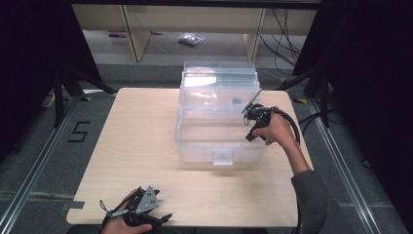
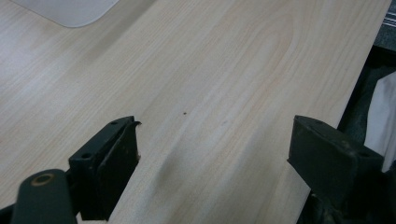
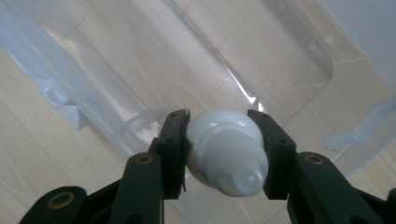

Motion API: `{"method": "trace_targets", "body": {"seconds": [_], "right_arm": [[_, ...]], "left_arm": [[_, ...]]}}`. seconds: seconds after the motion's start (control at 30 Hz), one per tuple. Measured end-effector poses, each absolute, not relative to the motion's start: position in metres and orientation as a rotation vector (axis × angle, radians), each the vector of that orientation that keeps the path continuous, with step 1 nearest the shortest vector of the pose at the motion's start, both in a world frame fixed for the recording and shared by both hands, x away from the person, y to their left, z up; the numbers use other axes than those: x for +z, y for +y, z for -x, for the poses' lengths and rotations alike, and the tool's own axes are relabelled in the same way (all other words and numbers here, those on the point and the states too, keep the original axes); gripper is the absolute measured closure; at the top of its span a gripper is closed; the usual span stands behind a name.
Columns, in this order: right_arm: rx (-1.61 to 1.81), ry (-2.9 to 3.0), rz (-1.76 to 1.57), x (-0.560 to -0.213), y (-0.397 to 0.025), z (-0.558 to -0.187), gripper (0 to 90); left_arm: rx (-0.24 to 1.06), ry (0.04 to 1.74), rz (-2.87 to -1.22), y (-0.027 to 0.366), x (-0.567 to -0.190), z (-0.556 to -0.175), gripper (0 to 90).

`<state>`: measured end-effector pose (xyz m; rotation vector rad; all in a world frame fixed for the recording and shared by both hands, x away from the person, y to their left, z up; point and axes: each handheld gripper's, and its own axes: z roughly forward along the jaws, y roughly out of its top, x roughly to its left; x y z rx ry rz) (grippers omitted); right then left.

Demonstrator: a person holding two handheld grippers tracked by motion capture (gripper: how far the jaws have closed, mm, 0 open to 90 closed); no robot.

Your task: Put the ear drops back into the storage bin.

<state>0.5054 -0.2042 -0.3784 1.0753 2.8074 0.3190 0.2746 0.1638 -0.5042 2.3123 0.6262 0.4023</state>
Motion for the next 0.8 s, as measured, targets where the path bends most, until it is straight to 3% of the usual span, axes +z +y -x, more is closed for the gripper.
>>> {"method": "trace_targets", "body": {"seconds": [0.8], "right_arm": [[0.244,2.826,-1.149,-0.408,-0.206,-0.523,60.2]], "left_arm": [[0.422,0.626,-2.314,0.163,-0.505,-0.274,15.4]]}}
